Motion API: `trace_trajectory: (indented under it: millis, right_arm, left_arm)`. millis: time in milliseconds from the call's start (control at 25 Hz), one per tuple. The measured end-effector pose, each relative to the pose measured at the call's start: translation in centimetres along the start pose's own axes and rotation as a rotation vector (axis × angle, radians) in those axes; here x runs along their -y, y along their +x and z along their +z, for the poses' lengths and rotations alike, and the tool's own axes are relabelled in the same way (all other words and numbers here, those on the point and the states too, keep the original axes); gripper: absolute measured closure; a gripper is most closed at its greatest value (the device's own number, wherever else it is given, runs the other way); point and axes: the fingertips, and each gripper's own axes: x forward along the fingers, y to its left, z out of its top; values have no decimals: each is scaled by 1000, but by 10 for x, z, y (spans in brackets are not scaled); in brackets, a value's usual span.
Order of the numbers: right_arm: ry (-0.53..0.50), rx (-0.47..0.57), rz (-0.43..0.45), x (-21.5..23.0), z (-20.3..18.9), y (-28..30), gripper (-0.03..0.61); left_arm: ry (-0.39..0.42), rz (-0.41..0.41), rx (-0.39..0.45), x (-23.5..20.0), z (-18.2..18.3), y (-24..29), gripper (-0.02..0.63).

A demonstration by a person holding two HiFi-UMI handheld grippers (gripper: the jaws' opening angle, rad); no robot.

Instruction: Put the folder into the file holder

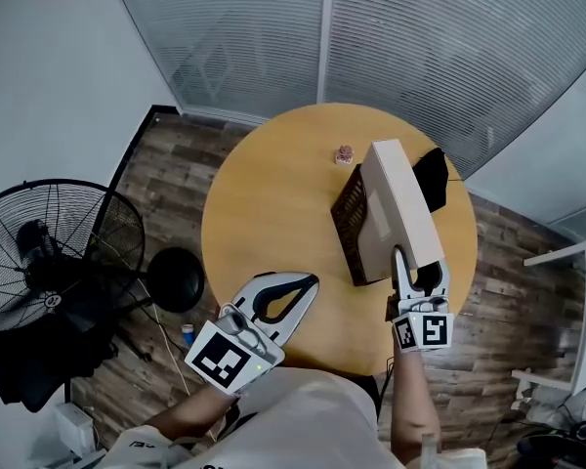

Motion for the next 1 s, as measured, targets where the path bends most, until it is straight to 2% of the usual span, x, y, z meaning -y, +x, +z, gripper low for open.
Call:
trace_trajectory:
  millis: [680,1000]
  right_arm:
    - [13,-33,-18,3,-42,0,282]
    - [25,-81,-24,4,-66,-3,282]
  left_arm:
    - [3,16,-11,1,-4,-2,591]
    - [5,28,-19,-1,-4,-6,591]
